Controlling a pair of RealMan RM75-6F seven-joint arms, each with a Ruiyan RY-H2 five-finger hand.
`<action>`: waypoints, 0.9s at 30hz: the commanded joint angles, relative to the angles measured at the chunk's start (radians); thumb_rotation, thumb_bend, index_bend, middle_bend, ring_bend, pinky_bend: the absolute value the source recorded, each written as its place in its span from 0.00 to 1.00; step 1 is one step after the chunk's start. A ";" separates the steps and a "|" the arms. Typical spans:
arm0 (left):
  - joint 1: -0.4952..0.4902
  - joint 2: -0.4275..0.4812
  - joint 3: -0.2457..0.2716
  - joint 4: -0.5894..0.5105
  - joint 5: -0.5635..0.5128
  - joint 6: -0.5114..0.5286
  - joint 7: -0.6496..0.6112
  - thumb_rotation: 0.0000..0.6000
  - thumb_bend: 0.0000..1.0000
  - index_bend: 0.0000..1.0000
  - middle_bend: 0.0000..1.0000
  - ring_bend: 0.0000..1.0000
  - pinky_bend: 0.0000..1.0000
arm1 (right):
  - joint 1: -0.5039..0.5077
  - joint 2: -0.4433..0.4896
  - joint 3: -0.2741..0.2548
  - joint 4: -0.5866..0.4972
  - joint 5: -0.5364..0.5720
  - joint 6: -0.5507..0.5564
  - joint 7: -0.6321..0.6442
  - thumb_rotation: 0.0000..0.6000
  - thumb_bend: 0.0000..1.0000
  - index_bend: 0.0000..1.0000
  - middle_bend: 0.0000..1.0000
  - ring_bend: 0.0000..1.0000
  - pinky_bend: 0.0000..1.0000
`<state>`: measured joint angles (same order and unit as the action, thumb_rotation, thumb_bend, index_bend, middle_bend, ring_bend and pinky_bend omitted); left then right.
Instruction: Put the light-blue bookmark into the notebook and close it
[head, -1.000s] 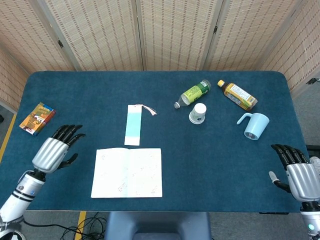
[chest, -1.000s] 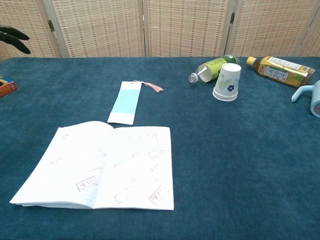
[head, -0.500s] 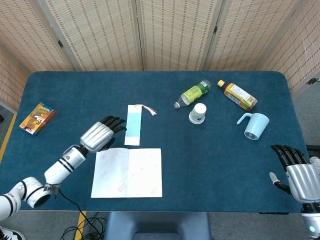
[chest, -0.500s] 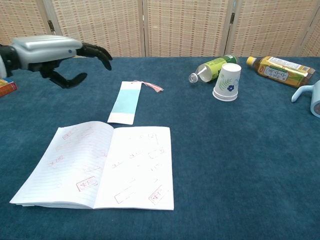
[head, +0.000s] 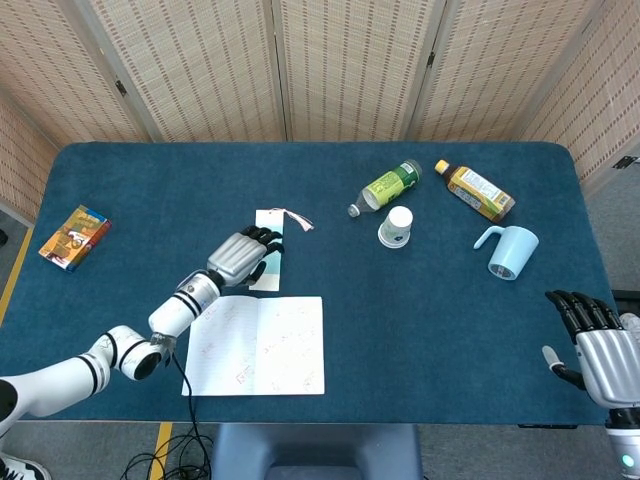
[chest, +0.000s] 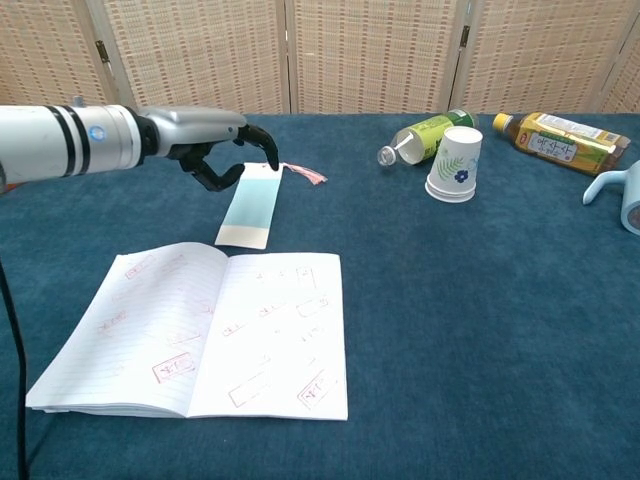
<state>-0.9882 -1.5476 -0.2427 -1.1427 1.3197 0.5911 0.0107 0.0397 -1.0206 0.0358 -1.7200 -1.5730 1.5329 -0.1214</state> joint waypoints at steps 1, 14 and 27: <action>-0.035 -0.039 -0.008 0.048 -0.058 -0.041 0.036 1.00 0.74 0.26 0.16 0.12 0.14 | -0.004 0.001 0.000 -0.003 0.003 0.004 -0.003 1.00 0.24 0.14 0.18 0.14 0.20; -0.106 -0.136 0.017 0.150 -0.195 -0.105 0.135 1.00 0.74 0.23 0.16 0.11 0.13 | -0.003 0.003 0.004 -0.013 0.019 -0.005 -0.015 1.00 0.24 0.14 0.18 0.14 0.20; -0.158 -0.203 0.027 0.258 -0.345 -0.161 0.175 0.93 0.74 0.17 0.16 0.05 0.09 | -0.007 0.002 0.009 0.000 0.041 -0.009 -0.002 1.00 0.24 0.14 0.18 0.14 0.20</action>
<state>-1.1407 -1.7444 -0.2178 -0.8931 0.9839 0.4319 0.1799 0.0323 -1.0183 0.0446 -1.7199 -1.5321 1.5238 -0.1234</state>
